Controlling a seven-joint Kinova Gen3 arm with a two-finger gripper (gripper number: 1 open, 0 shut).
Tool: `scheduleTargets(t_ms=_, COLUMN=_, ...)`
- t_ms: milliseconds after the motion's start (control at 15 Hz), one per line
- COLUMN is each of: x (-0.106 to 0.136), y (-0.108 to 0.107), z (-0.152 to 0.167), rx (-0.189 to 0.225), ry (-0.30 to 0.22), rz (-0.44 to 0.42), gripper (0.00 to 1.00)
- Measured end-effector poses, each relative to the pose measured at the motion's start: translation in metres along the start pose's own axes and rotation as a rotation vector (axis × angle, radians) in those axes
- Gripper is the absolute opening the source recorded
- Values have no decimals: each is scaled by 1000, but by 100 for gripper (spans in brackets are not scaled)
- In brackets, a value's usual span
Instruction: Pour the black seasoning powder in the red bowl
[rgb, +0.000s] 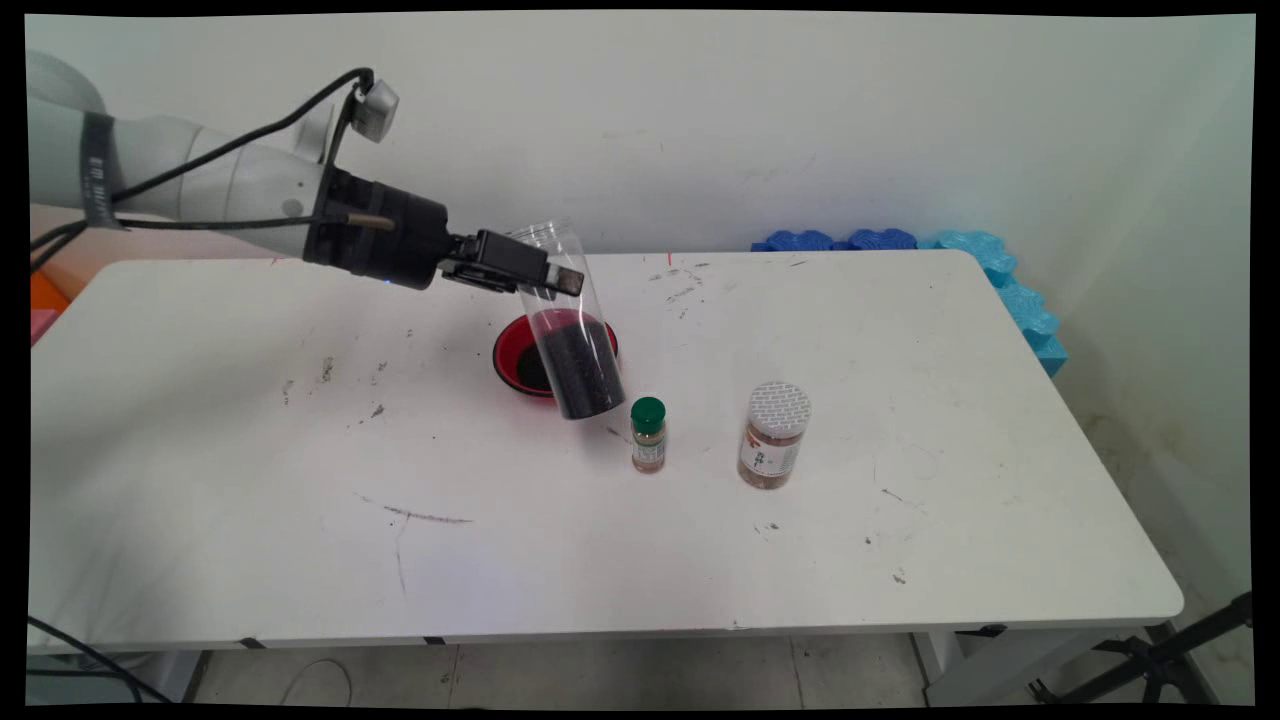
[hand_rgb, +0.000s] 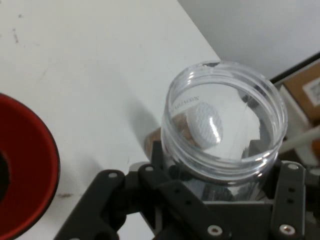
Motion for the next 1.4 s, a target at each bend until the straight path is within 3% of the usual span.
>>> scheduleTargets(t_ms=467, x=11, y=-17, z=10, rx=-6, ry=37, rz=-274, gripper=0)
scheduleTargets(t_ms=1400, x=20, y=-36, z=23, rx=-64, ry=86, rz=-811, gripper=0)
